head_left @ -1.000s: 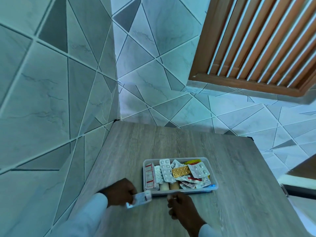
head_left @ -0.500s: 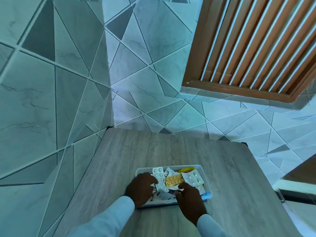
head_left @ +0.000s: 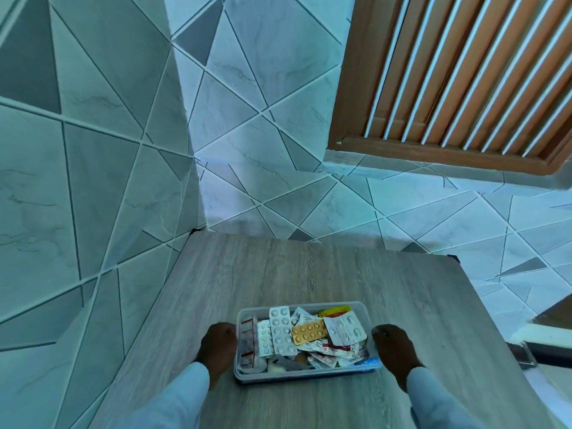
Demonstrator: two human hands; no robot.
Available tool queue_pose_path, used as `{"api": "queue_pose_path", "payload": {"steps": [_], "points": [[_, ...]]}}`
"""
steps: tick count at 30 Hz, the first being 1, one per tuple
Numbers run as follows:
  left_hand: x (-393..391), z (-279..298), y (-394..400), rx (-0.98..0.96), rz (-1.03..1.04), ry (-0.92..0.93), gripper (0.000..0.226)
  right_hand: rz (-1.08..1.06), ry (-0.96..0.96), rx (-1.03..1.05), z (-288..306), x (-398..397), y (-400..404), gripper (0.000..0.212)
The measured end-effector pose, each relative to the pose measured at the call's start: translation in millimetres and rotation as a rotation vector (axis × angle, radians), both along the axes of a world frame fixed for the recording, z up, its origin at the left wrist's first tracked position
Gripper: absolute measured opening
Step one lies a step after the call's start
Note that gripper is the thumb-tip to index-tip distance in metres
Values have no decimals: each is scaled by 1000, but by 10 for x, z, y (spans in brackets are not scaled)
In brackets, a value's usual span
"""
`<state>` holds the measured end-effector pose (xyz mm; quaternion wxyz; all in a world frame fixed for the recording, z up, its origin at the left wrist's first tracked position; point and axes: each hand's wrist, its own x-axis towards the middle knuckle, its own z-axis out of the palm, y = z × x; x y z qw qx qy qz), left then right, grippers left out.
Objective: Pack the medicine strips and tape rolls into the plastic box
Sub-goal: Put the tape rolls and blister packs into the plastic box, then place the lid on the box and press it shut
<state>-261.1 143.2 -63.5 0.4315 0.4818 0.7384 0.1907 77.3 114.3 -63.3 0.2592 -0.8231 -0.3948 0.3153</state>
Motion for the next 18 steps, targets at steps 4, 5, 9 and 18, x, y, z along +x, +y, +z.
{"api": "queue_pose_path", "payload": {"steps": [4,5,9,18], "points": [[30,125,21,-26,50,-161,21,31,29,-30,-212,108,86,15],[47,124,34,-18,76,-199,23,12,28,-17,-205,119,94,16],[88,52,130,-37,144,-302,26,-13,-31,35,-129,269,92,21],[398,-355,175,-77,29,211,20,-109,-121,83,168,1037,133,17]]}}
